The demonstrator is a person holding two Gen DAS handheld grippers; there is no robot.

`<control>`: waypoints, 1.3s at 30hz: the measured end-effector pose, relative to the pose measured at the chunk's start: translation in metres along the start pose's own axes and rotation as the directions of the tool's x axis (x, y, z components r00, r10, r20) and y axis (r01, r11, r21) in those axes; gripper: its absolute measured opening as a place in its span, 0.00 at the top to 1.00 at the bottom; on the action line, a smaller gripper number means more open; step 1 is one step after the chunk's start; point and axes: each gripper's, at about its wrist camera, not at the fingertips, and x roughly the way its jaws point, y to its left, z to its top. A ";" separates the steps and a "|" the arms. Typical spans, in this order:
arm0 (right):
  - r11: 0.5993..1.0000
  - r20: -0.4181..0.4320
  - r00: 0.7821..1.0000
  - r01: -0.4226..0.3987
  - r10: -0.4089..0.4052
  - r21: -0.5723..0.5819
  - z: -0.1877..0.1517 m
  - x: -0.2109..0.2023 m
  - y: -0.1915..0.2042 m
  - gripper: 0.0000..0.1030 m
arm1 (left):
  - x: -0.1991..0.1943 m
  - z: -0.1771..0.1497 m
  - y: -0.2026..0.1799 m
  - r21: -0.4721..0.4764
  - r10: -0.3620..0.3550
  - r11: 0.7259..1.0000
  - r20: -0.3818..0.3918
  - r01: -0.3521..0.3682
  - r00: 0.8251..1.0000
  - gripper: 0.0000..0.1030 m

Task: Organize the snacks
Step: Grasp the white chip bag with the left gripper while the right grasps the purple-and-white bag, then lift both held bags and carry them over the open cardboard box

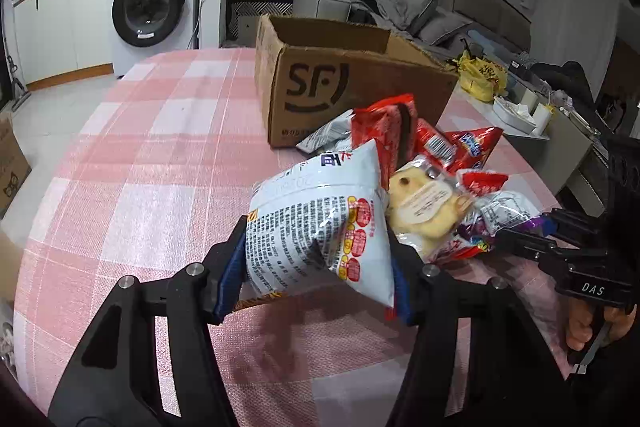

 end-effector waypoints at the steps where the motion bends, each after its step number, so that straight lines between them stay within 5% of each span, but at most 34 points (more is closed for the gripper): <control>1: 1.000 0.005 1.000 0.002 -0.002 -0.006 -0.001 -0.003 0.001 0.62 | -0.002 0.001 -0.001 0.004 -0.002 1.000 0.004 0.001 1.000 0.45; 24: 0.995 0.148 0.985 -0.091 0.086 0.033 -0.013 -0.070 0.006 0.70 | -0.041 0.004 -0.021 0.040 0.000 0.999 0.081 -0.004 0.997 0.45; 39: 0.996 0.252 0.965 -0.083 0.075 0.024 0.044 -0.085 0.011 0.70 | -0.065 0.043 -0.029 0.058 0.011 0.998 0.156 -0.020 0.988 0.45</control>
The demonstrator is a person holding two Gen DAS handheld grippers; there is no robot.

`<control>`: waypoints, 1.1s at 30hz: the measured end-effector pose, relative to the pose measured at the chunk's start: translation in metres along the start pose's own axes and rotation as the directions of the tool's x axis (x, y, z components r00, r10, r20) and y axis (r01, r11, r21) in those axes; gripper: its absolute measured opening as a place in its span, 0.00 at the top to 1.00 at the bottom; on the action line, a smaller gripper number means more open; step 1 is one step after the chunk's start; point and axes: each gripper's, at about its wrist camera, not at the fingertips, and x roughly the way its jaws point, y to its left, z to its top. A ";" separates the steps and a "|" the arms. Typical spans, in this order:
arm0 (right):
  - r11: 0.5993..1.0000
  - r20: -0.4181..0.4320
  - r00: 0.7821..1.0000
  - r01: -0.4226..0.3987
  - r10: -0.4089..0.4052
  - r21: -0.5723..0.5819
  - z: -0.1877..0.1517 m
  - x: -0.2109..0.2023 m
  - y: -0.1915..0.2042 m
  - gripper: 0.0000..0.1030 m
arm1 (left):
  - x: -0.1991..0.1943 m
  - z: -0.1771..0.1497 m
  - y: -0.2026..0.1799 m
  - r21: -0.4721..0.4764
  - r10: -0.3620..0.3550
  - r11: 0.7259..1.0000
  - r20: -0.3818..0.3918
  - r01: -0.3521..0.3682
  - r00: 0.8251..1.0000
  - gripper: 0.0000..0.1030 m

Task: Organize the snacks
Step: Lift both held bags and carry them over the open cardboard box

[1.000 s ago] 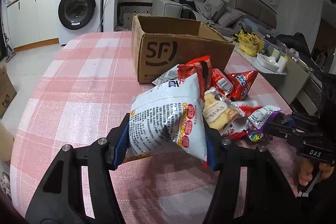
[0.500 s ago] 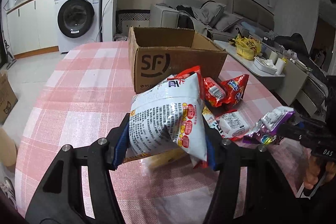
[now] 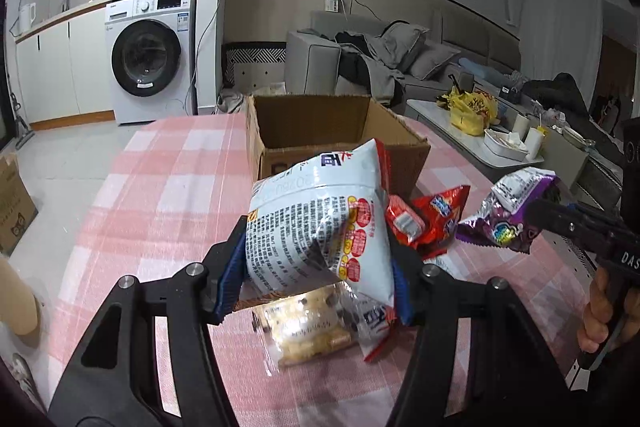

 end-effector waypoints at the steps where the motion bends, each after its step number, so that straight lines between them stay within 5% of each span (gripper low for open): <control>1: 1.000 0.006 1.000 0.000 0.000 0.003 0.005 0.001 -0.001 0.70 | -0.001 0.003 0.000 0.003 0.002 1.000 0.006 -0.002 1.000 0.45; 22: 0.999 0.080 0.997 -0.004 0.001 0.042 0.087 0.054 -0.031 0.70 | 0.043 0.068 0.006 -0.007 0.032 0.999 0.032 -0.032 0.999 0.45; 33: 0.998 0.046 0.999 0.007 -0.010 0.055 0.102 0.110 -0.039 0.70 | 0.079 0.096 0.020 -0.027 0.021 0.999 0.066 -0.019 0.998 0.45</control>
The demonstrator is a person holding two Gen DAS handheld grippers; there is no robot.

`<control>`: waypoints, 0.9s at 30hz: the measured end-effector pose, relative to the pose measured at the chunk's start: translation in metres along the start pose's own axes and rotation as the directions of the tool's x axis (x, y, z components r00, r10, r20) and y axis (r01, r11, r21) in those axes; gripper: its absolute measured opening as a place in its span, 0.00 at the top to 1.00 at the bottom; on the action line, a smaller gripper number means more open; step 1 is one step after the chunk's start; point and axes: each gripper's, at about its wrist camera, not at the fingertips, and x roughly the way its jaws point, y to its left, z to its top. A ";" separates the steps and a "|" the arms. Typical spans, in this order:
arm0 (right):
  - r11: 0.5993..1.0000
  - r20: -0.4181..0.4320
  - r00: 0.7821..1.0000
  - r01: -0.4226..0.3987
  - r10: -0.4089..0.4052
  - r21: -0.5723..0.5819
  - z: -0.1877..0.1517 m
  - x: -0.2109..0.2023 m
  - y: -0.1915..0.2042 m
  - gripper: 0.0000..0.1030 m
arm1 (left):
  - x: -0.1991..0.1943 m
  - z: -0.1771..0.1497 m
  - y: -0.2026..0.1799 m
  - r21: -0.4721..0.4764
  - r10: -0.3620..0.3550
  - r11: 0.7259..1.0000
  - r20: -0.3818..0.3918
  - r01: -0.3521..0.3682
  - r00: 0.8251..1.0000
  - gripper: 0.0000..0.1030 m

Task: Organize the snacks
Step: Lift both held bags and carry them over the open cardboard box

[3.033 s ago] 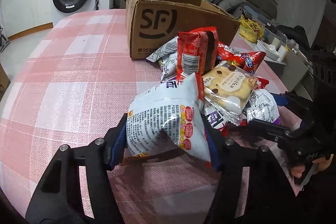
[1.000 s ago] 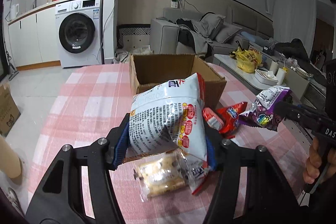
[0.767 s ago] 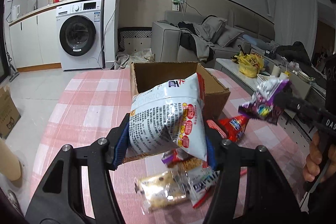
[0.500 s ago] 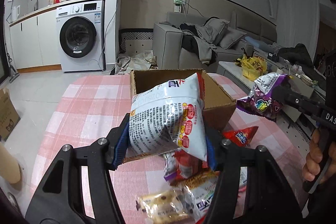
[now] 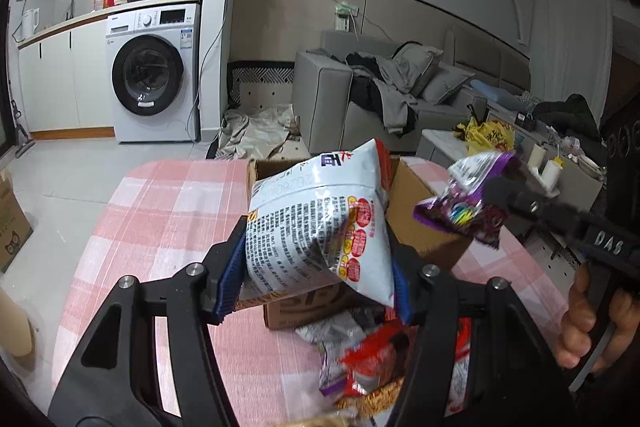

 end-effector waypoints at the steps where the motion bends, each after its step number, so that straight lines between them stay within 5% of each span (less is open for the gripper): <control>1: 1.000 -0.005 1.000 -0.002 0.002 0.003 0.000 0.005 0.000 0.70 | 0.002 0.002 0.001 -0.005 0.000 1.000 0.010 0.000 1.000 0.45; 11: 1.000 -0.051 0.999 0.011 -0.010 0.024 0.002 0.042 -0.016 0.70 | 0.055 0.018 0.007 -0.004 0.004 1.000 -0.006 -0.004 1.000 0.45; 27: 0.998 -0.138 0.989 0.058 -0.052 0.038 -0.013 0.074 -0.039 0.70 | 0.112 0.001 -0.018 0.131 0.021 0.991 -0.066 -0.012 0.998 0.45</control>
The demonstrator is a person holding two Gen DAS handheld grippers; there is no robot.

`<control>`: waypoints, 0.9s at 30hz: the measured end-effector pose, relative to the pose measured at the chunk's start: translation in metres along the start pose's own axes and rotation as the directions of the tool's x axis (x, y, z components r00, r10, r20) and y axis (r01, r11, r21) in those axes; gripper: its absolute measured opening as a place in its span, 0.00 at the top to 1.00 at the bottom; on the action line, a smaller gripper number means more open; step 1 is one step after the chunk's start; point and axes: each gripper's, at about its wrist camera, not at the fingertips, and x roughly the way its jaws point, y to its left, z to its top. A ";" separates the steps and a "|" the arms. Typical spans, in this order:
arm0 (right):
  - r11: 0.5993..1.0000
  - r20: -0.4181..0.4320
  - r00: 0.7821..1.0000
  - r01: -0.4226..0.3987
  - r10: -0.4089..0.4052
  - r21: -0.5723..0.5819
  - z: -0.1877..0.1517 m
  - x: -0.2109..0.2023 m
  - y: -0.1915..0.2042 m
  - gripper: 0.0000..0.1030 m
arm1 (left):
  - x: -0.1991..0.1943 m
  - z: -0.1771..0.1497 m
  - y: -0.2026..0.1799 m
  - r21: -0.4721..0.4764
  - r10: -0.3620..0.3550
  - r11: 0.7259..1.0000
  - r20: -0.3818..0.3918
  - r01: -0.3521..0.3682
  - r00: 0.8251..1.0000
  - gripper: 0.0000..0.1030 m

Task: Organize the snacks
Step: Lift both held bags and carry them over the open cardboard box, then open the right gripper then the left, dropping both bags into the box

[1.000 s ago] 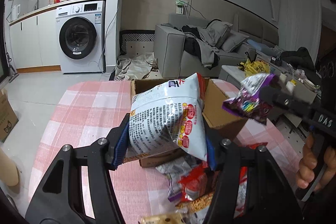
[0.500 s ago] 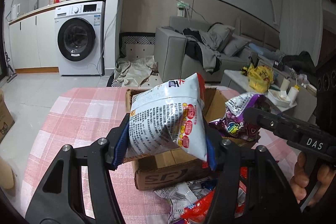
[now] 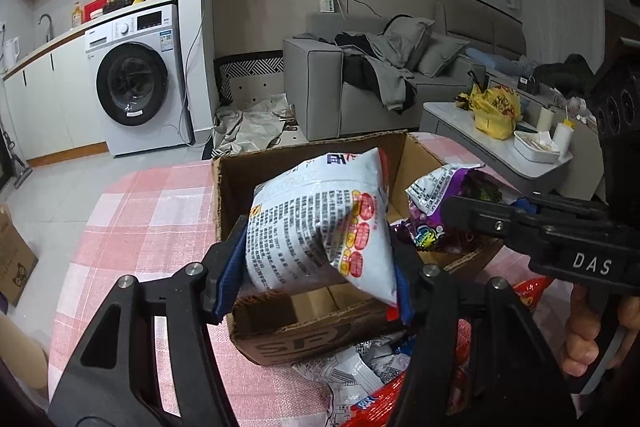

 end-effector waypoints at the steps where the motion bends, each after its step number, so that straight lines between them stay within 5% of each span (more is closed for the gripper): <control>1: 1.000 -0.004 1.000 0.001 -0.001 0.009 -0.001 0.001 -0.002 0.70 | -0.001 -0.001 -0.004 0.003 -0.005 1.000 -0.002 0.005 1.000 0.45; 20: 1.000 0.005 1.000 0.017 -0.017 -0.018 -0.015 -0.006 0.003 0.68 | 0.027 -0.009 -0.002 0.008 -0.013 1.000 -0.049 0.014 0.999 0.40; 24: 0.997 0.043 0.999 0.037 -0.034 -0.063 -0.015 -0.018 0.012 0.46 | 0.009 -0.009 -0.013 0.022 -0.007 1.000 -0.022 0.007 1.000 0.18; 27: 0.995 0.075 0.996 0.052 -0.046 -0.087 -0.015 -0.035 0.018 0.22 | -0.008 -0.009 -0.014 0.012 -0.021 1.000 -0.025 0.021 0.999 0.16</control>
